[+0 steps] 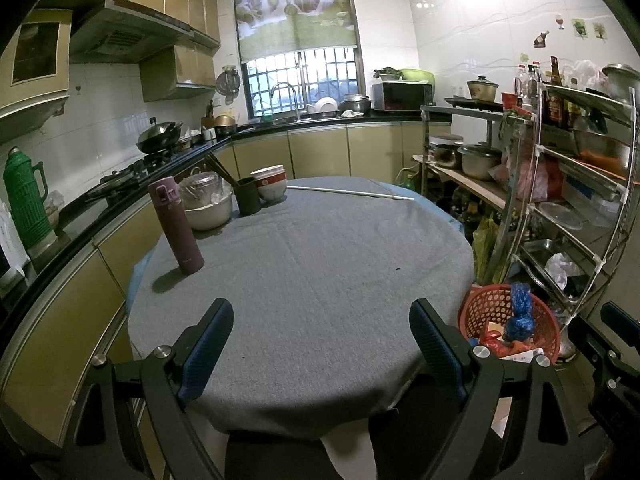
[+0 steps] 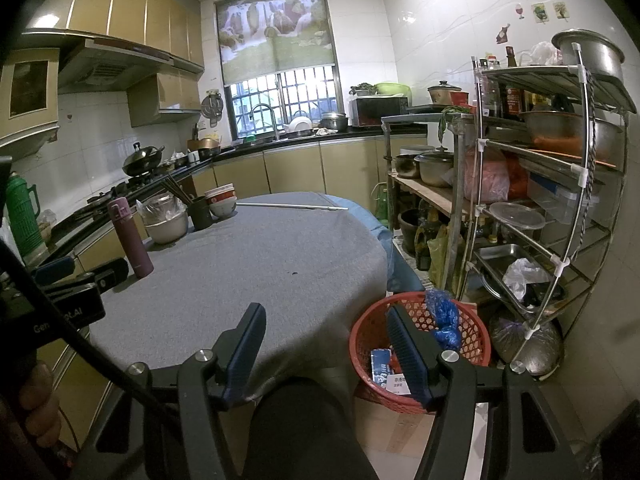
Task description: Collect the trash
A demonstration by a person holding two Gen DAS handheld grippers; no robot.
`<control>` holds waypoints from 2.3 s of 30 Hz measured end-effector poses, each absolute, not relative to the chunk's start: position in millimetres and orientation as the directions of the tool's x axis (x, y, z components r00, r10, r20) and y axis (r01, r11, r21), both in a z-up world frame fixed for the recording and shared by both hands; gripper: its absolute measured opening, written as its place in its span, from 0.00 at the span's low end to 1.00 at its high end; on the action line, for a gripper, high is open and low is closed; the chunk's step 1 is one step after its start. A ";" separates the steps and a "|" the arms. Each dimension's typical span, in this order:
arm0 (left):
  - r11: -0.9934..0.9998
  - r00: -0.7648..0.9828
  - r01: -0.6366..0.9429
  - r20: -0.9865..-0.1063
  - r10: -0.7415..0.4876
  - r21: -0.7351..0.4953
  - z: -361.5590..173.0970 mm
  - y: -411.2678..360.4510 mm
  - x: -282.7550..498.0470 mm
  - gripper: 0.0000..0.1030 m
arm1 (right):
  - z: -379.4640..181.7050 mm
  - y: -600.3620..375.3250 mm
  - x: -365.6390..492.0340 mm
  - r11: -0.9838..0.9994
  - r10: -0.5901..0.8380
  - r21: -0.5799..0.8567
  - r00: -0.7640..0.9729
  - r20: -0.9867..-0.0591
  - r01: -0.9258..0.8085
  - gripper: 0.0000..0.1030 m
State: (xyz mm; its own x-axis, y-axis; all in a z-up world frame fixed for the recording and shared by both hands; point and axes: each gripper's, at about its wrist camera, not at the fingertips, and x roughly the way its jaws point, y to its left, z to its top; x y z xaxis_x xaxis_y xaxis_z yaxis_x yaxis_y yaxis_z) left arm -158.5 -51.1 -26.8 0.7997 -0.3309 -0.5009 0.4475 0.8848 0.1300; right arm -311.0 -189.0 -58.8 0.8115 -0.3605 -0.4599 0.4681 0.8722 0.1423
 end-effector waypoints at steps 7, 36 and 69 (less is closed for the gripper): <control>0.885 0.800 0.448 -0.501 -0.331 0.130 -30.3 -48.8 -156.7 0.87 | -58.1 -189.4 -310.7 0.873 -0.360 0.142 0.812 -0.459 0.467 0.65; 0.955 0.801 0.285 -0.569 -0.188 0.085 -43.8 -16.6 -94.2 0.87 | -45.7 -197.0 -228.5 0.923 -0.253 0.144 0.843 -0.475 0.357 0.65; 0.983 0.822 0.153 -0.566 -0.068 0.104 -24.6 -3.8 -51.5 0.87 | -44.3 -188.3 -153.1 0.955 -0.095 0.204 0.872 -0.480 0.216 0.65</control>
